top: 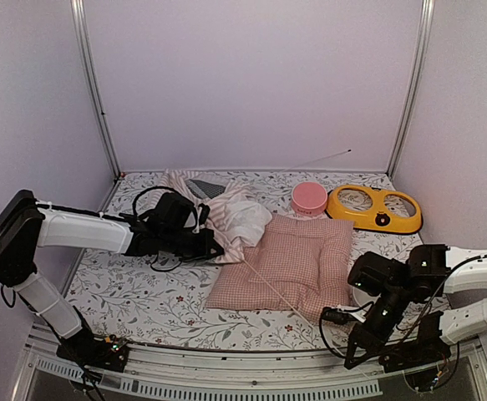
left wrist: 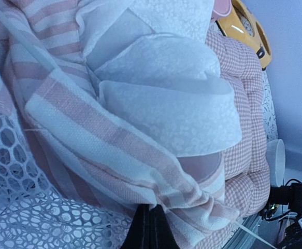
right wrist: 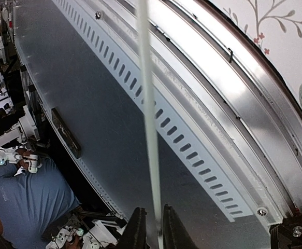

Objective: Set up the pet tent
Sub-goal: Pick up the tent pole from the tent.

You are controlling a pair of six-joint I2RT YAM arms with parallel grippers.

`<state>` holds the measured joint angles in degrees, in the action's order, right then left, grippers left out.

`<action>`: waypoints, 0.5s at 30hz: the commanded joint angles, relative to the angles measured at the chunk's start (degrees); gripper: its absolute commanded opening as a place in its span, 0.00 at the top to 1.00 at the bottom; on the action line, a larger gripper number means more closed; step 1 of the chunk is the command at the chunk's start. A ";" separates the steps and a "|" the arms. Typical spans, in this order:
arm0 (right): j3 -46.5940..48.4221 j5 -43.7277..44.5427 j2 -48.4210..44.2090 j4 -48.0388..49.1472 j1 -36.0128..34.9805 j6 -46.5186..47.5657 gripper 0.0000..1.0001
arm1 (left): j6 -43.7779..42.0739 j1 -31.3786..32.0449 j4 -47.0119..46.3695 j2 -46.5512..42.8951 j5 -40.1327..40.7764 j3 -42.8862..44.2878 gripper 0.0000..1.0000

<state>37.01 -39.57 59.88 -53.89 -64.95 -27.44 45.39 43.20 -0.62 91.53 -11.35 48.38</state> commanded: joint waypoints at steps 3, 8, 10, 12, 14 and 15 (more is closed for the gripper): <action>-0.18 -0.25 0.62 0.98 -0.40 1.15 0.95 | -0.96 -0.67 -0.17 -0.80 -0.25 0.58 1.00; 2.27 0.32 1.12 1.06 -0.36 1.92 1.00 | -1.29 -0.74 -0.13 -1.71 -0.27 0.59 1.00; 3.89 0.87 1.12 1.28 -0.43 2.24 1.00 | -1.50 -0.67 -0.08 -2.23 -0.22 0.44 1.00; 5.63 1.86 1.45 1.56 -0.40 2.52 1.00 | -1.85 -0.68 -0.31 -2.92 -0.17 0.26 1.00; 7.45 2.81 1.91 2.09 -0.41 2.85 1.00 | -2.27 -0.66 -1.12 -3.78 -0.58 -0.14 1.00; 8.30 3.24 2.28 2.50 -0.41 2.98 1.00 | -2.64 -0.60 -1.78 -4.30 -1.10 -0.33 1.00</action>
<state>41.04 -39.09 61.28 -53.95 -65.25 -25.76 44.49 42.94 -0.58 90.19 -11.09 48.38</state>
